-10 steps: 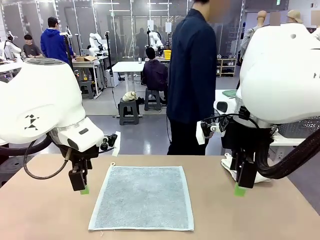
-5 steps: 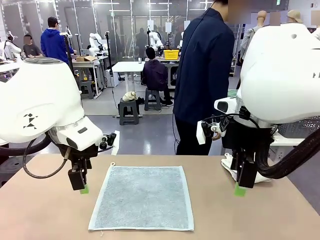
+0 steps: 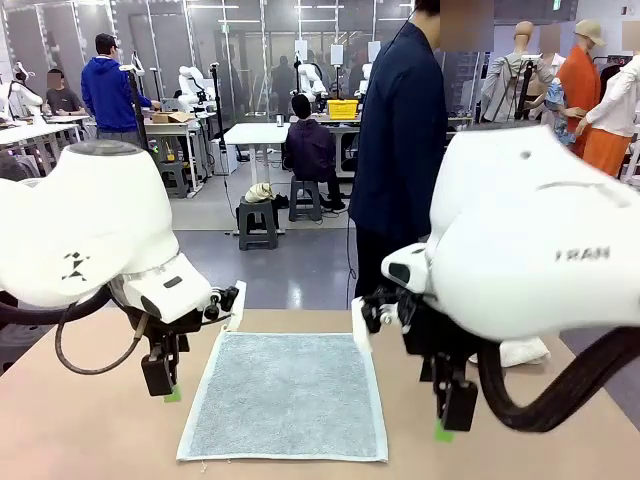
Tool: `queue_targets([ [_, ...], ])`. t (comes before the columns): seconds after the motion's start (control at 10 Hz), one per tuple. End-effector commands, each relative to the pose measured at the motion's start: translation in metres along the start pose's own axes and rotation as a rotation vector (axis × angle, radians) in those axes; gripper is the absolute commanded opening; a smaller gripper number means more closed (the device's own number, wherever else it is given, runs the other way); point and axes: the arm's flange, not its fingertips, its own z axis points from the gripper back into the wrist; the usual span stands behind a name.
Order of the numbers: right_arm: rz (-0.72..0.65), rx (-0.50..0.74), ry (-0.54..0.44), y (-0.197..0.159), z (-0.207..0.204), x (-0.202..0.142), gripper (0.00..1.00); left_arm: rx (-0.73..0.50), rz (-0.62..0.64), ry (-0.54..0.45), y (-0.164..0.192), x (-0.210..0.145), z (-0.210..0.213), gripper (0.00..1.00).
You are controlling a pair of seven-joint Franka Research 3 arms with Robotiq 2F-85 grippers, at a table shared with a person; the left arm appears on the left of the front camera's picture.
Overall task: Fold the towels and place them in the basket.
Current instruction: When a person lays out a Towel with hook on the table, fold it in half twice.
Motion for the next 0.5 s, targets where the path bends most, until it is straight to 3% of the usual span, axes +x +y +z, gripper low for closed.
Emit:
queue_targets([
  [0.0, 0.05, 0.02, -0.026, -0.007, -0.033, 0.015, 1.0, 0.06, -0.083, -0.037, -0.002, 0.0, -0.021, 1.0],
  [0.4, 0.024, -0.049, -0.046, -0.024, -0.087, 0.042, 1.0, 0.031, -0.161, -0.031, -0.006, 0.008, -0.071, 1.0],
])
